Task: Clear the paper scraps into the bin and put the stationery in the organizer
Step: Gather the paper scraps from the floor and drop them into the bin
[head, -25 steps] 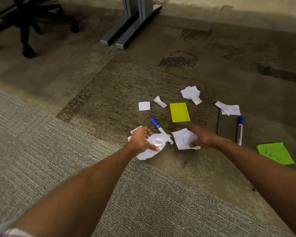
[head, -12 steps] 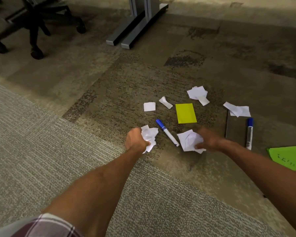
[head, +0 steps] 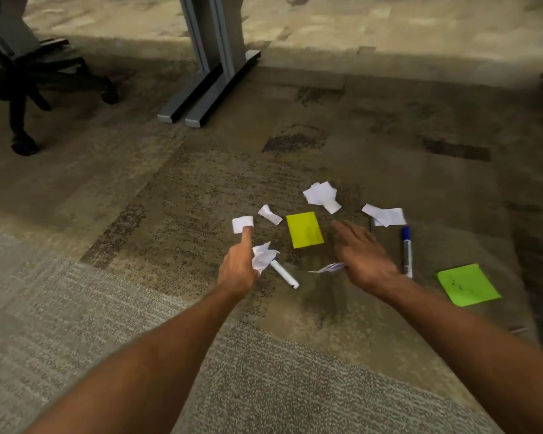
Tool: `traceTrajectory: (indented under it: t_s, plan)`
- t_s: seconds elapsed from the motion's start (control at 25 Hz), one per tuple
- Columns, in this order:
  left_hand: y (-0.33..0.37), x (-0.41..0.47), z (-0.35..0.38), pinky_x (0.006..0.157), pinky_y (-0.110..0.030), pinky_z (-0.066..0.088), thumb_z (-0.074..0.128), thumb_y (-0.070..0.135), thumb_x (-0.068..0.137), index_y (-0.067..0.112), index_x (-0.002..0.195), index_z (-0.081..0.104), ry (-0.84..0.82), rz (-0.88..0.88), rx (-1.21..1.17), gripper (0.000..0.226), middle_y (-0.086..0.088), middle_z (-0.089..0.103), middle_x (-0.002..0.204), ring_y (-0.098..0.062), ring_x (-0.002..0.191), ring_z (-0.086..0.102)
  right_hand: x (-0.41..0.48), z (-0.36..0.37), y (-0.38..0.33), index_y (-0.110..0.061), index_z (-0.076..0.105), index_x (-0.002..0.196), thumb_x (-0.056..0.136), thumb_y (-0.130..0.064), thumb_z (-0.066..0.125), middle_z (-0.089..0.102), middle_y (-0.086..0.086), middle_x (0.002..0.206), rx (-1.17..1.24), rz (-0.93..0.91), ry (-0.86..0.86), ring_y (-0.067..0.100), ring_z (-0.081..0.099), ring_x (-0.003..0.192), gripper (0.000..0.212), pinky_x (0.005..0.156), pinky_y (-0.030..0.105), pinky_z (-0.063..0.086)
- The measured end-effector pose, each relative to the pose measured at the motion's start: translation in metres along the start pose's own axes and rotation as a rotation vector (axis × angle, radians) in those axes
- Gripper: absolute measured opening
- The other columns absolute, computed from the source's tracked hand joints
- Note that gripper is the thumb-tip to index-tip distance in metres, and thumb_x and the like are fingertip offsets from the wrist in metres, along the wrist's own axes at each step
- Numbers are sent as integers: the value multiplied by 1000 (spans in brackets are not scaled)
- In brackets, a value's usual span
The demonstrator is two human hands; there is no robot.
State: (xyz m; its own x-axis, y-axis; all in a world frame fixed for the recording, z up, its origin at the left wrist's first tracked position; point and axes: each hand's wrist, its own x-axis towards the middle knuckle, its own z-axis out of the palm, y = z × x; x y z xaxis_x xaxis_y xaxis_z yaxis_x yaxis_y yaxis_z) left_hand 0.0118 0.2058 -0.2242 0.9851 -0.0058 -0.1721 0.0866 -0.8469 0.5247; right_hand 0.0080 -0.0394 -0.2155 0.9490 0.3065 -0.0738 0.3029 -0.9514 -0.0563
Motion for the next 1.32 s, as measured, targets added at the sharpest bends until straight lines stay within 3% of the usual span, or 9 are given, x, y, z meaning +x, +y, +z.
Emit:
traceTrajectory:
  t_s: [0.08, 0.2, 0.32, 0.6, 0.72, 0.8, 1.08, 1.2, 1.32]
  plan:
    - [29, 12, -4, 79, -47, 54, 63, 4, 81, 11, 122, 43, 0, 201, 198, 47, -14, 60, 113, -35, 106, 60, -9, -13, 10, -5, 54, 127, 78, 1, 59, 20, 12, 159, -148, 11, 124, 33, 16, 147, 50, 119, 47, 17]
    - [89, 22, 0, 77, -44, 50, 55, 2, 78, 6, 99, 57, 8, 404, 259, 21, -15, 53, 113, -34, 111, 53, -33, -37, 36, -8, 71, 91, 52, -4, 78, 43, 17, 147, -214, 124, 182, 38, 41, 136, 40, 113, 56, 28]
    - [162, 20, 16, 75, -41, 47, 52, 3, 82, 11, 107, 55, 26, 544, 251, 26, -12, 54, 117, -32, 111, 53, -67, -63, 73, -9, 70, 82, 61, -7, 75, 41, 20, 148, -143, 332, 206, 40, 36, 138, 22, 115, 56, 25]
    - [345, -28, 81, 69, -45, 52, 58, 13, 81, 19, 102, 41, -150, 892, -26, 28, -18, 69, 99, -45, 95, 62, -203, -113, 186, -9, 65, 89, 65, -2, 69, 34, 21, 150, 127, 836, 379, 37, 31, 140, 25, 112, 53, 28]
    - [415, -66, 114, 68, -39, 48, 68, 19, 75, 16, 96, 45, -341, 880, -268, 31, -15, 68, 93, -41, 94, 61, -273, -127, 222, -3, 65, 90, 73, -6, 67, 61, 20, 120, 342, 1025, 507, 34, 59, 109, 16, 86, 35, 46]
    - [456, -93, 139, 69, -34, 43, 76, 22, 71, 18, 91, 45, -494, 824, -403, 37, -13, 66, 97, -36, 99, 59, -316, -134, 239, -5, 67, 97, 78, -15, 69, 70, 17, 101, 452, 1178, 555, 27, 64, 92, 22, 73, 28, 43]
    - [528, -166, 214, 87, -33, 49, 85, 18, 66, 10, 129, 45, -767, 482, -566, 75, -5, 52, 127, -25, 116, 53, -406, -119, 273, -10, 63, 113, 65, -24, 82, 68, 13, 113, 795, 1508, 676, 32, 63, 106, 54, 89, 46, 54]
    - [541, -188, 231, 93, -35, 47, 84, 15, 68, 10, 140, 37, -775, 413, -511, 86, -14, 45, 138, -30, 122, 49, -420, -108, 282, -9, 59, 118, 66, -14, 82, 65, 14, 115, 885, 1602, 694, 32, 63, 104, 57, 81, 51, 58]
    - [541, -200, 243, 95, -39, 48, 83, 12, 70, 9, 141, 36, -768, 416, -469, 85, -16, 46, 138, -32, 122, 50, -426, -99, 285, -6, 56, 122, 68, -15, 81, 63, 16, 117, 802, 1661, 567, 33, 62, 105, 60, 72, 46, 61]
